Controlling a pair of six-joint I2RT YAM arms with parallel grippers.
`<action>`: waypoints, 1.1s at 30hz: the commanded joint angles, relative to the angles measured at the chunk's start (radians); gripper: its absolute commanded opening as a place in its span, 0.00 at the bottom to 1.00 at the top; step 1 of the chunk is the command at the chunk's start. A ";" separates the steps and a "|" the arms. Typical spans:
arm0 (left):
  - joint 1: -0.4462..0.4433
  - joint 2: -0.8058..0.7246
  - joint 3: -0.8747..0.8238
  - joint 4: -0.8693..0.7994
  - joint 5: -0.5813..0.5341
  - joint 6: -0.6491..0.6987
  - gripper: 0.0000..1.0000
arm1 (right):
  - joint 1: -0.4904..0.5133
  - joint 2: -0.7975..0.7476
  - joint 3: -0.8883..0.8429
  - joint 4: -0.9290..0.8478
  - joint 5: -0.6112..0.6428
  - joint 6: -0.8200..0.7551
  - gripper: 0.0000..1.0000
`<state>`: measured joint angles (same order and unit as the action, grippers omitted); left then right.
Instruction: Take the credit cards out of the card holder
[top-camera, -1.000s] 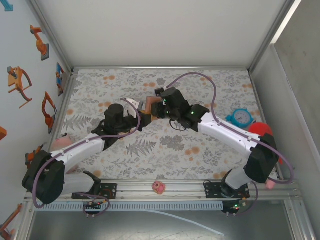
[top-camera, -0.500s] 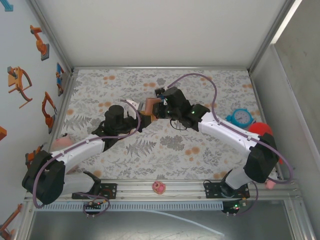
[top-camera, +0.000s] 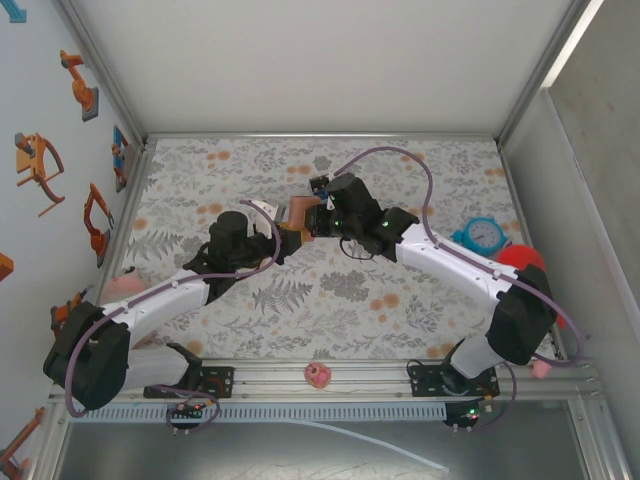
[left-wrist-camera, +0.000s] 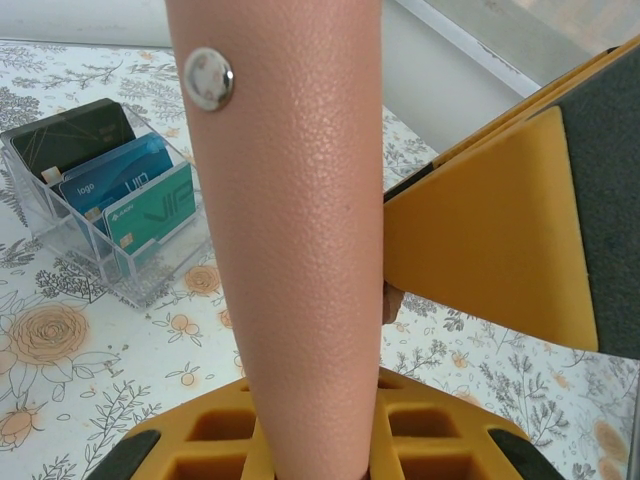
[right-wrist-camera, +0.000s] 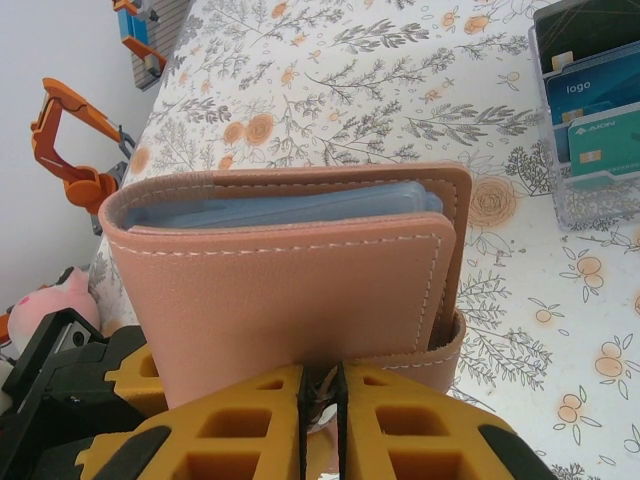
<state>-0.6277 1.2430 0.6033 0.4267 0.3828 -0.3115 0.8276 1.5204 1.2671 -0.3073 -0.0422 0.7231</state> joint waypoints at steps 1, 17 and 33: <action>-0.004 -0.023 0.005 0.080 0.013 -0.013 0.00 | -0.008 0.021 -0.007 -0.023 0.007 -0.019 0.15; 0.000 -0.025 -0.005 0.090 0.018 -0.007 0.00 | -0.009 0.050 0.014 -0.031 -0.009 -0.026 0.14; 0.007 -0.022 0.002 0.100 0.020 -0.018 0.00 | -0.009 0.021 -0.021 -0.011 -0.029 -0.060 0.09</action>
<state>-0.6235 1.2430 0.5869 0.4259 0.3668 -0.3172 0.8257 1.5444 1.2671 -0.2977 -0.0635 0.6868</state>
